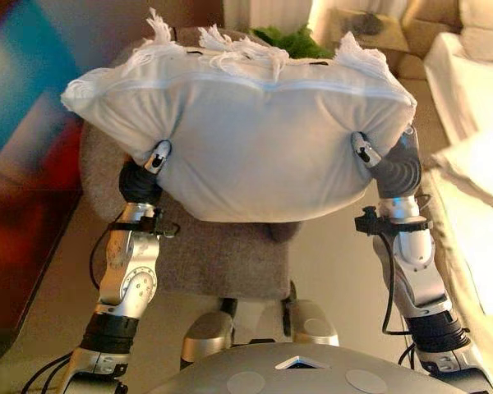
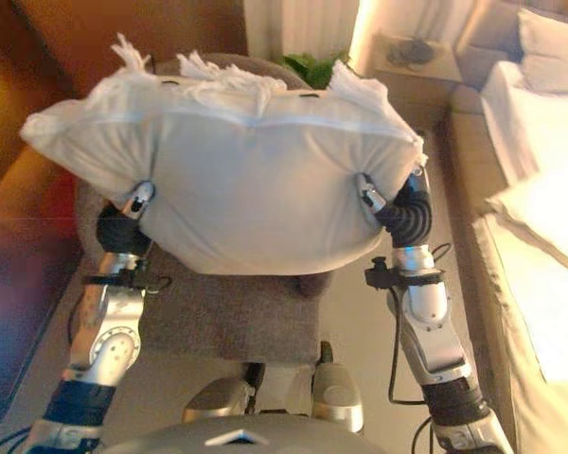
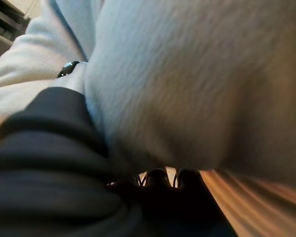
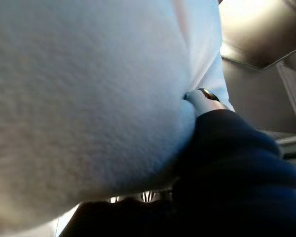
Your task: Pick up the cushion and take it to the sofa
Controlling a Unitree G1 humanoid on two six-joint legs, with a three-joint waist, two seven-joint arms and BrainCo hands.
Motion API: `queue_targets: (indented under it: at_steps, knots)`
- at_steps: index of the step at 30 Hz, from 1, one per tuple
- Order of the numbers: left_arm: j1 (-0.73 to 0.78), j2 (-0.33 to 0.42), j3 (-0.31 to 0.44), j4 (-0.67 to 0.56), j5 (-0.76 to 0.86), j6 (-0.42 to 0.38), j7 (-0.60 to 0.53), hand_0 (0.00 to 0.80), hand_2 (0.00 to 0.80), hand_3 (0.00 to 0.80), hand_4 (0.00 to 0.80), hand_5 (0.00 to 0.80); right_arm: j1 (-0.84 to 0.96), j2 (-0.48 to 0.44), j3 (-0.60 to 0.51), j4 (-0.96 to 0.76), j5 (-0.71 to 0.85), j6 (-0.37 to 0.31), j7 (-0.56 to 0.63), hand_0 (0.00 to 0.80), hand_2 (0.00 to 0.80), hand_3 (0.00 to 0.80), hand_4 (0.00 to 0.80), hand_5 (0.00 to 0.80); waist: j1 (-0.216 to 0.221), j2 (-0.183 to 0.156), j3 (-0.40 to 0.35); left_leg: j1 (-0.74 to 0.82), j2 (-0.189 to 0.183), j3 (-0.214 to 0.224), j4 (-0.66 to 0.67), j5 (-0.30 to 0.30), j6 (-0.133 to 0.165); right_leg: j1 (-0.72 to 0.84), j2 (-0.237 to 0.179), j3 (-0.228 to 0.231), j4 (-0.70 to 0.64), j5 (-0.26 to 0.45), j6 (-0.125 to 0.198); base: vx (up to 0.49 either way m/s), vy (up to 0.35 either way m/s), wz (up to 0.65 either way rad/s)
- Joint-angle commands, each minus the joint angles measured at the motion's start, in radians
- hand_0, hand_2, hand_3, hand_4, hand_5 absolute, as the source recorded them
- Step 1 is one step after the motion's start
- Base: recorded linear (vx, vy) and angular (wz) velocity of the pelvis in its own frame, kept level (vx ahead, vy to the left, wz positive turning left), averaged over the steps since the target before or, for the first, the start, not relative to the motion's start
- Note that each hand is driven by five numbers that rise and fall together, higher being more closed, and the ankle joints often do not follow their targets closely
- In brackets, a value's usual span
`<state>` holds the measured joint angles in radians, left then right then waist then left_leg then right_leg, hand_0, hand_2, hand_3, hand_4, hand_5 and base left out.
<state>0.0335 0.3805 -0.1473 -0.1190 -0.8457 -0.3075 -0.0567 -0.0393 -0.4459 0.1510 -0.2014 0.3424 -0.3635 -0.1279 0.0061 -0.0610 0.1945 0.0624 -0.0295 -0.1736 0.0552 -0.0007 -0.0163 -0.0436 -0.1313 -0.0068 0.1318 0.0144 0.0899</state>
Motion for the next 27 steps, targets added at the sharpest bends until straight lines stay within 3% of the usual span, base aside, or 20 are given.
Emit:
queue_targets:
  at_steps: [1, 2, 11, 18, 23, 27]
  knots:
    - [-0.076, -0.025, -0.035, -0.131, -0.006, -0.035, -0.044, 0.800, 0.800, 0.800, 0.800, 0.800, -0.097, -0.016, 0.014, -0.069, 0.015, -0.010, 0.036, 0.800, 0.800, 0.800, 0.800, 0.800, 0.064, -0.019, -0.067, -0.089, 0.065, 0.087, 0.143, 0.067, -0.046, 0.093, 0.000, -0.083, -0.087, 0.063, -0.004, 0.201, -0.086, 0.53]
    - [-0.067, -0.038, -0.035, -0.114, -0.007, -0.009, -0.021, 0.800, 0.800, 0.800, 0.800, 0.800, -0.090, -0.016, 0.022, -0.068, 0.016, 0.009, 0.034, 0.800, 0.800, 0.800, 0.800, 0.800, 0.067, -0.015, -0.074, -0.103, 0.084, 0.134, 0.140, 0.083, -0.059, 0.119, 0.001, -0.111, -0.106, 0.054, -0.009, 0.177, -0.050, 0.32]
    - [-0.089, -0.085, -0.040, 0.012, 0.084, 0.006, 0.115, 0.800, 0.800, 0.800, 0.800, 0.800, -0.130, 0.009, 0.079, 0.065, 0.058, 0.096, 0.092, 0.800, 0.800, 0.800, 0.800, 0.800, 0.069, 0.012, -0.131, -0.021, 0.133, 0.213, -0.034, 0.070, -0.088, 0.173, -0.011, -0.194, -0.198, 0.052, -0.008, 0.188, 0.058, 0.28]
    - [-0.148, -0.101, -0.065, 0.102, 0.183, 0.037, 0.194, 0.800, 0.800, 0.800, 0.800, 0.800, -0.226, 0.071, 0.128, 0.195, 0.066, 0.139, 0.060, 0.800, 0.800, 0.800, 0.800, 0.800, 0.079, 0.028, -0.144, 0.015, 0.143, 0.226, -0.132, 0.070, -0.094, 0.157, -0.023, -0.208, -0.219, 0.066, 0.014, 0.122, 0.106, 0.15]
    - [-0.257, -0.103, -0.094, 0.241, 0.254, 0.040, 0.252, 0.800, 0.800, 0.800, 0.800, 0.800, -0.303, 0.120, 0.163, 0.318, 0.087, 0.155, 0.018, 0.800, 0.800, 0.800, 0.800, 0.800, 0.072, 0.035, -0.127, 0.009, 0.137, 0.230, -0.142, 0.068, -0.089, 0.141, -0.033, -0.212, -0.219, 0.077, 0.024, 0.033, 0.072, 0.10]
    - [-0.408, -0.148, -0.134, 0.402, 0.261, 0.033, 0.314, 0.800, 0.800, 0.800, 0.800, 0.800, -0.441, 0.175, 0.205, 0.485, 0.141, 0.168, -0.034, 0.800, 0.800, 0.800, 0.800, 0.800, 0.066, 0.048, -0.098, -0.022, 0.123, 0.217, -0.133, 0.064, -0.085, 0.103, -0.042, -0.207, -0.219, 0.085, 0.030, -0.092, 0.061, 0.02]
